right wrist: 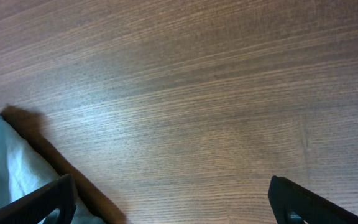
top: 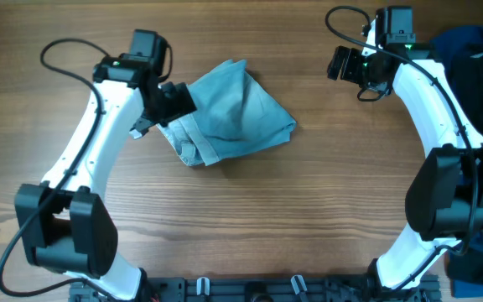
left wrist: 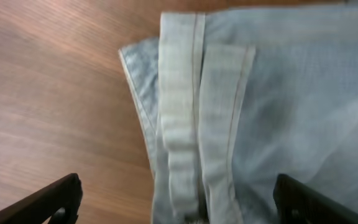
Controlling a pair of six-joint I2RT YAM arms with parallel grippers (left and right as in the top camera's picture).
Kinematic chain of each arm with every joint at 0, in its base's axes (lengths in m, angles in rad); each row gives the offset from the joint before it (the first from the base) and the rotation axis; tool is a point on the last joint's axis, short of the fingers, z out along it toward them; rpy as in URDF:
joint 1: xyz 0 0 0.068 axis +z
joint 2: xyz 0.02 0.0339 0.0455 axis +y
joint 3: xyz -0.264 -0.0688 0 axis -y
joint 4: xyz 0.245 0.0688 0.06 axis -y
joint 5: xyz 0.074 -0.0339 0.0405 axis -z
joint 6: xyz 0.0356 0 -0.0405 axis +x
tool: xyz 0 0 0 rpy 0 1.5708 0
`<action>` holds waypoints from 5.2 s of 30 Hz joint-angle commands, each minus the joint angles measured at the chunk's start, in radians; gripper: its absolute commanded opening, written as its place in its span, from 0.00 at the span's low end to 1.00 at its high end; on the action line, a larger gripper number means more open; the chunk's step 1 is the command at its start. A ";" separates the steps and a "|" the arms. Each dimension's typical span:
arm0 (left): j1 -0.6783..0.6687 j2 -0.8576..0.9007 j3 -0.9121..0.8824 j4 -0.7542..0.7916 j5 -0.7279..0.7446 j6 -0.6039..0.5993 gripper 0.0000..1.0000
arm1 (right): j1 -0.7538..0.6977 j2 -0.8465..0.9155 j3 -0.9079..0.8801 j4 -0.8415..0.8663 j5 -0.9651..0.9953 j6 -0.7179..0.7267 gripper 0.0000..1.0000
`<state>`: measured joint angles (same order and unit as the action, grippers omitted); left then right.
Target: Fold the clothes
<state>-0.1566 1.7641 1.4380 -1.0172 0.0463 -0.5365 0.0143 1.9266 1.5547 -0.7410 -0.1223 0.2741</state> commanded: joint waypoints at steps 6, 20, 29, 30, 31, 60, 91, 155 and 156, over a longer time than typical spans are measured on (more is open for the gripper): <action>0.140 0.016 -0.380 0.376 0.475 -0.048 0.92 | -0.001 -0.012 0.014 0.000 0.011 -0.012 1.00; 0.141 0.014 -0.449 0.562 0.553 -0.069 0.87 | -0.001 -0.012 0.014 0.000 0.011 -0.012 1.00; 0.139 0.041 -0.453 0.675 0.547 -0.153 0.91 | -0.001 -0.012 0.014 0.000 0.011 -0.012 1.00; 0.138 0.055 -0.453 0.678 0.547 -0.154 0.91 | -0.001 -0.012 0.014 0.000 0.011 -0.012 1.00; 0.134 0.071 -0.453 0.679 0.547 -0.158 0.91 | -0.001 -0.012 0.014 0.000 0.011 -0.012 1.00; 0.095 -0.058 -0.453 0.674 0.473 -0.160 0.73 | -0.001 -0.012 0.014 0.000 0.011 -0.012 1.00; 0.049 -0.105 -0.458 0.426 0.143 -0.153 0.30 | -0.001 -0.012 0.014 0.000 0.011 -0.012 1.00; 0.014 0.206 -0.326 0.400 0.088 -0.065 0.04 | -0.001 -0.012 0.014 0.000 0.011 -0.012 1.00; 0.014 0.180 -0.309 0.400 0.088 -0.045 0.04 | -0.001 -0.012 0.014 0.000 0.011 -0.012 1.00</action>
<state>-0.1310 1.8999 1.1450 -0.6140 0.1848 -0.6403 0.0143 1.9266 1.5543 -0.7410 -0.1219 0.2741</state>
